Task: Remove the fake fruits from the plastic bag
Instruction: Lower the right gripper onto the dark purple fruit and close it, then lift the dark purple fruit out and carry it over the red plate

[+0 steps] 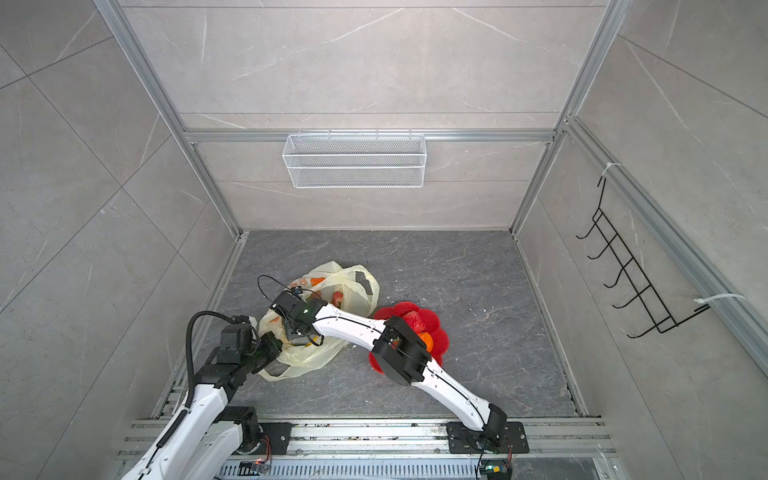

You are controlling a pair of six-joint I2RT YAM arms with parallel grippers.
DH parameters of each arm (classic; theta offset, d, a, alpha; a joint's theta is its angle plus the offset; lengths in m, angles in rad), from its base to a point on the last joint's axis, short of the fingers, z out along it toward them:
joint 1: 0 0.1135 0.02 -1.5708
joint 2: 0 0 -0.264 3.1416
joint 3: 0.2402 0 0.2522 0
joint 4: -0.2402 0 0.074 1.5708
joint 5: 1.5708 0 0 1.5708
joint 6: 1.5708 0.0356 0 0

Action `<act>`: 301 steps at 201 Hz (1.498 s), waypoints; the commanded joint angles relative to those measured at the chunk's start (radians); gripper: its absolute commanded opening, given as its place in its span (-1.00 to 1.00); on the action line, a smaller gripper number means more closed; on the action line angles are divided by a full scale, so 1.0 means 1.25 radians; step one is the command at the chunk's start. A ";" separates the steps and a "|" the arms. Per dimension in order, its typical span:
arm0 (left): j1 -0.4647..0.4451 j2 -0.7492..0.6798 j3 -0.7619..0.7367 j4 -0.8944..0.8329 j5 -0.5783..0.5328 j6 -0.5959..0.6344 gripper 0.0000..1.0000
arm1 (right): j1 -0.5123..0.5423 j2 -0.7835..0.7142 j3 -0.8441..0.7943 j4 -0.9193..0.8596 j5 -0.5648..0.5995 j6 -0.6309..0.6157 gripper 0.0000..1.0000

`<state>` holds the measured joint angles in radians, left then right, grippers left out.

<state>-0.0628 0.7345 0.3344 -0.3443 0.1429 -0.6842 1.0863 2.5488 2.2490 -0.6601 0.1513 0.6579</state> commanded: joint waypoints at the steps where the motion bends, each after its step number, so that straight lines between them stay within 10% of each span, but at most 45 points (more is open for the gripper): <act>1: 0.001 -0.004 0.001 0.010 0.011 0.018 -0.94 | 0.004 -0.063 -0.069 0.029 0.013 0.012 0.14; 198: 0.001 -0.004 0.000 0.013 0.016 0.021 -0.95 | -0.121 -0.910 -1.175 0.628 -0.026 0.492 0.08; 301: 0.001 0.005 0.002 0.014 0.017 0.020 -0.95 | -0.128 -1.039 -1.465 0.791 -0.003 0.667 0.07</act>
<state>-0.0628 0.7341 0.3340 -0.3439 0.1448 -0.6807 0.9298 1.2522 0.4385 0.2344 0.1379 1.4399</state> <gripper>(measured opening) 0.055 0.627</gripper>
